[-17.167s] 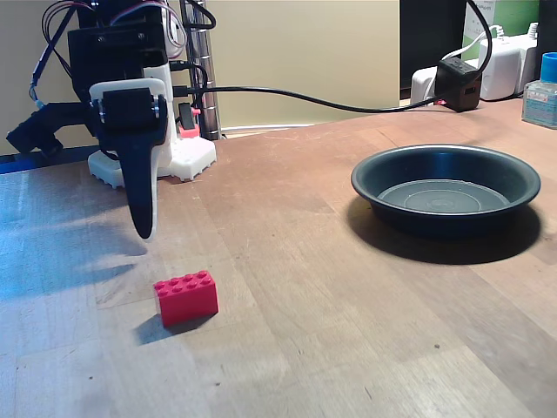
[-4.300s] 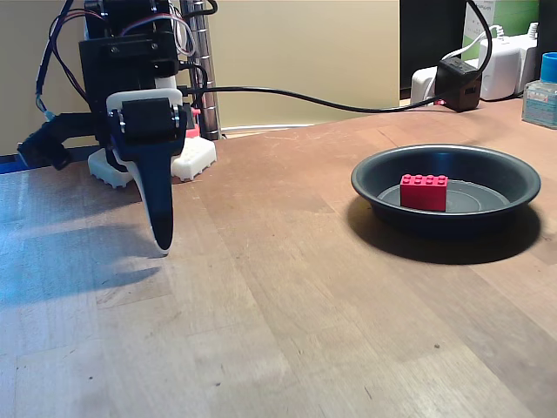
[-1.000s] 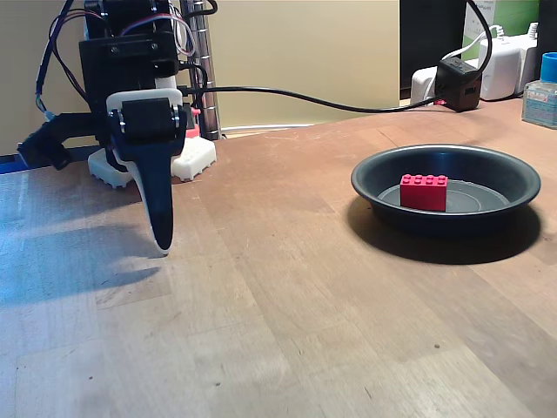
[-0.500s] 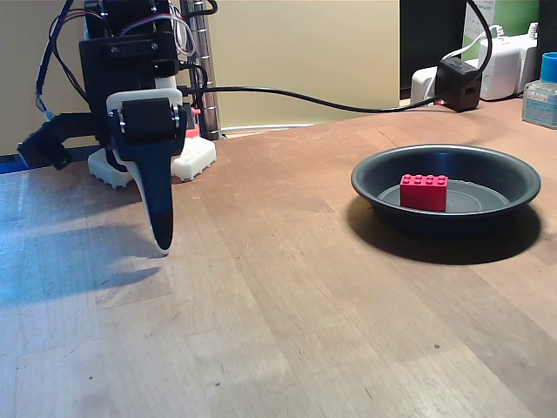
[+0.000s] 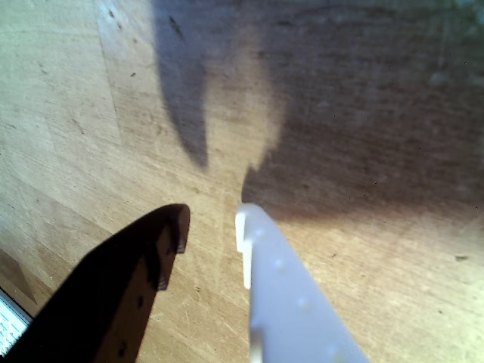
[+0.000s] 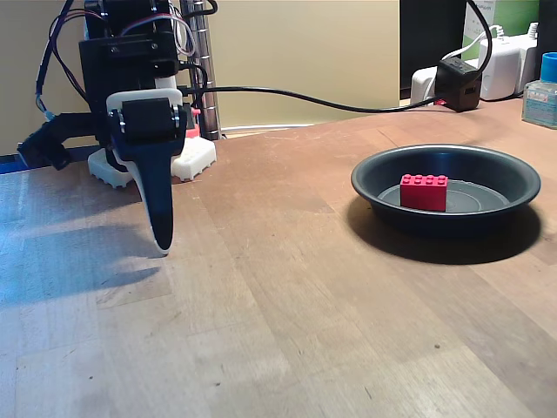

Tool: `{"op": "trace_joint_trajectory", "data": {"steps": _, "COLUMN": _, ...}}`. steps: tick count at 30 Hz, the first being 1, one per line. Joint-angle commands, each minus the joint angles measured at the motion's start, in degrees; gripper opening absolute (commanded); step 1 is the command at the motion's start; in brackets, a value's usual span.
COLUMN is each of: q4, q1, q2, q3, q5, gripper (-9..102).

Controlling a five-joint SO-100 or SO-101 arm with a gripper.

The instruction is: Grasp a lego block and put it in the bin.

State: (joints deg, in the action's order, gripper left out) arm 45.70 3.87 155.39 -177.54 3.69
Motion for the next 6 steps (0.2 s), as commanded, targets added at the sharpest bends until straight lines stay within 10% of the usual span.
{"op": "trace_joint_trajectory", "data": {"steps": 1, "q4": 0.5, "q1": -0.1, "q2": -0.5, "q3": -2.8, "q5": -0.4, "gripper": 2}}
{"op": "trace_joint_trajectory", "data": {"steps": 6, "q4": 0.5, "q1": -0.1, "q2": -0.5, "q3": -2.8, "q5": -0.4, "gripper": 2}}
